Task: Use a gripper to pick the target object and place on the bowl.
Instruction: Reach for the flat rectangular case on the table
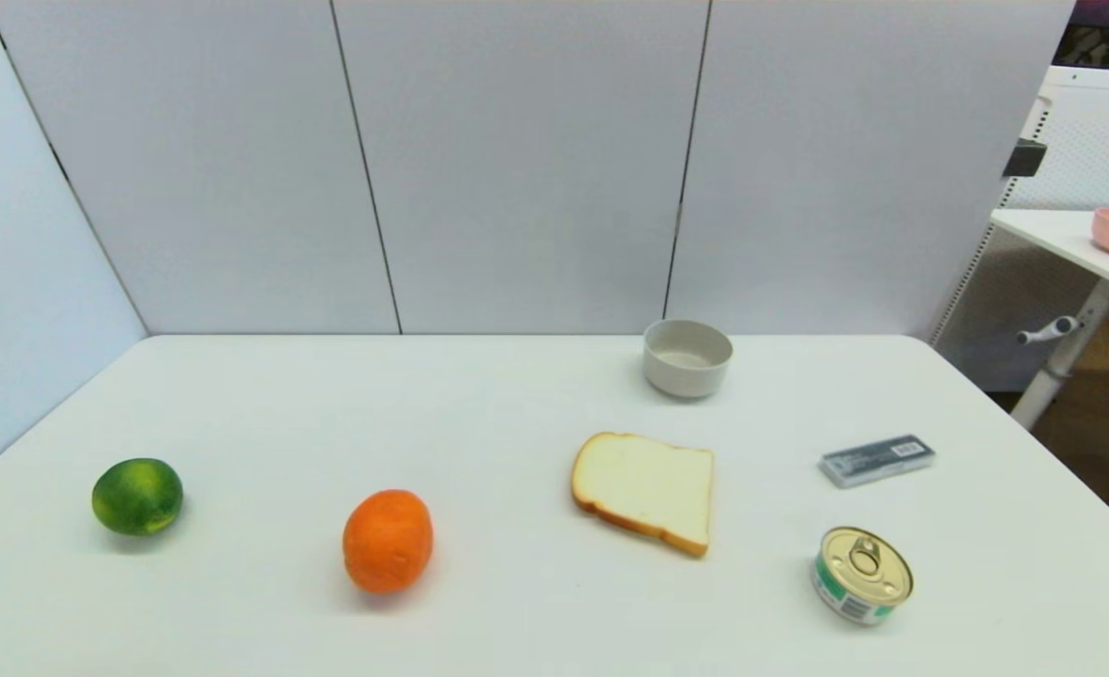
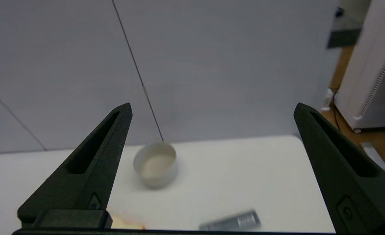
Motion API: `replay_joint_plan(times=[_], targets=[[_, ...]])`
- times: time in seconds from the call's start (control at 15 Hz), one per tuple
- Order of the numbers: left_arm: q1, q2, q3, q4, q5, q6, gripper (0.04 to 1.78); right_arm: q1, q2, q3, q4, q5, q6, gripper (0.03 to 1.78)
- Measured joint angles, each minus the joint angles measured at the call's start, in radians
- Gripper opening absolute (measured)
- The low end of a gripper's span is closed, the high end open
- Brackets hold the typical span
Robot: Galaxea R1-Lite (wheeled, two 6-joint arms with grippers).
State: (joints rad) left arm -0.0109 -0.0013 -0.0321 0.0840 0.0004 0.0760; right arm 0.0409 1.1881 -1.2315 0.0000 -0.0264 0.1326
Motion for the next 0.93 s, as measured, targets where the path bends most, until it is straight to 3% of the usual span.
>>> replay_joint_plan(times=[0.27,0.6,0.73,0.93], targets=[[0.0,0.0,0.0,0.0,0.0,0.0,1.71,0.01,0.305,-0.29,0.055,0.001,0.0,1.71],[0.0,0.0,0.0,0.0,0.0,0.0,1.71,0.013,0.584,-0.539,0.396,-0.026,0.026,1.71],[0.0,0.0,0.0,0.0,0.0,0.0,1.71,0.024,0.658,-0.595,0.491,-0.051,0.096,1.71],[0.0,0.0,0.0,0.0,0.0,0.0,1.71,0.06,0.729,-0.622,0.569,-0.178,0.25,1.71]])
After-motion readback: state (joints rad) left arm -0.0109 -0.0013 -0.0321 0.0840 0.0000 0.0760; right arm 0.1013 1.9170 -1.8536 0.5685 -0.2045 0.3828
